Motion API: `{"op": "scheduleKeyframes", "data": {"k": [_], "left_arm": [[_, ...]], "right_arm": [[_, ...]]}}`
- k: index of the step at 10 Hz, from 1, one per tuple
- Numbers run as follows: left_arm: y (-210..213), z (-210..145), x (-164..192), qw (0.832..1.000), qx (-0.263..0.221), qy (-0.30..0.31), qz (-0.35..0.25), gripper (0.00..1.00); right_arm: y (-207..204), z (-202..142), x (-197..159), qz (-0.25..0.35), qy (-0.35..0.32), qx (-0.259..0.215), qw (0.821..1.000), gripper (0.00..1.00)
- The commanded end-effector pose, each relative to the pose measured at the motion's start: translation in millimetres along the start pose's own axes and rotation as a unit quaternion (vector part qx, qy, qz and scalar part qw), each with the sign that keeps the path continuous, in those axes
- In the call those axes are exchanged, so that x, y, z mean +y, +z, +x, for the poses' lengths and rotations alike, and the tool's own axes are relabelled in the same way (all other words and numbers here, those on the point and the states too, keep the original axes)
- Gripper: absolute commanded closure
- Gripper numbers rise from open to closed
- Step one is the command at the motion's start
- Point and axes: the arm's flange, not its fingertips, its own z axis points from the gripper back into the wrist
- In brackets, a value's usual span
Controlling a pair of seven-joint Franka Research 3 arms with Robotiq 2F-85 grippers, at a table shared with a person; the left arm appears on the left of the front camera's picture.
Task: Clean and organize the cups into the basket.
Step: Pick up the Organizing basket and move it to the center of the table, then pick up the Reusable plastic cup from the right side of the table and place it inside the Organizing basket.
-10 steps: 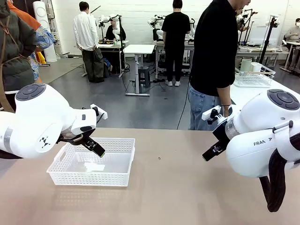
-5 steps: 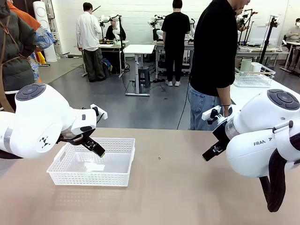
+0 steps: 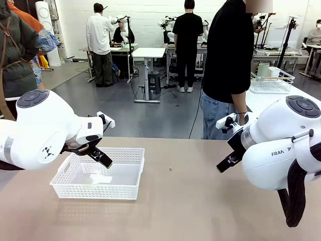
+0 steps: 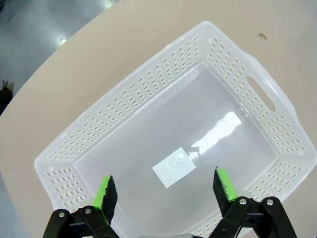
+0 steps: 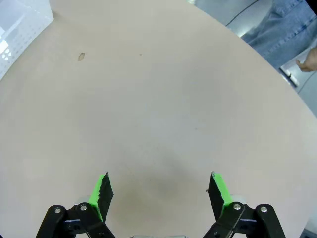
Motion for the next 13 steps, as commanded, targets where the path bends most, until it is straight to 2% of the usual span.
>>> {"op": "scheduleKeyframes", "data": {"k": [1,2,3,4,5,6,8,11,12,13], "left_arm": [[0,0,0,1.000,0.000,0.000,0.000,0.00],[0,0,0,1.000,0.000,0.000,0.000,0.00],[31,-1,5,0.999,-0.020,-0.011,0.031,0.00],[65,-4,7,0.999,-0.024,-0.024,0.030,0.00],[98,-14,5,0.999,0.002,-0.032,0.012,0.00],[120,-28,-5,0.997,0.042,-0.062,0.005,0.00],[143,-53,-20,0.986,0.121,-0.118,0.002,0.00],[180,-82,-30,0.982,0.140,-0.124,0.025,0.00],[186,-88,-31,0.983,0.138,-0.116,0.033,0.00],[182,-87,-29,0.985,0.122,-0.098,0.074,0.00]], "right_arm": [[0,0,0,0.000,0.000,0.000,1.000,0.00],[0,0,0,0.000,0.000,0.000,1.000,0.00],[27,-7,4,-0.010,0.008,-0.015,1.000,0.00],[61,-17,11,-0.011,0.016,-0.042,0.999,0.00],[98,-35,24,-0.021,0.034,-0.055,0.998,0.00],[121,-56,38,-0.013,0.069,-0.036,0.997,0.00],[142,-94,51,-0.022,0.105,0.051,0.993,0.00],[171,-150,75,-0.022,0.163,0.105,0.981,0.00],[176,-164,82,-0.038,0.173,0.118,0.977,0.00],[176,-164,85,-0.071,0.169,0.114,0.976,0.00]]}}
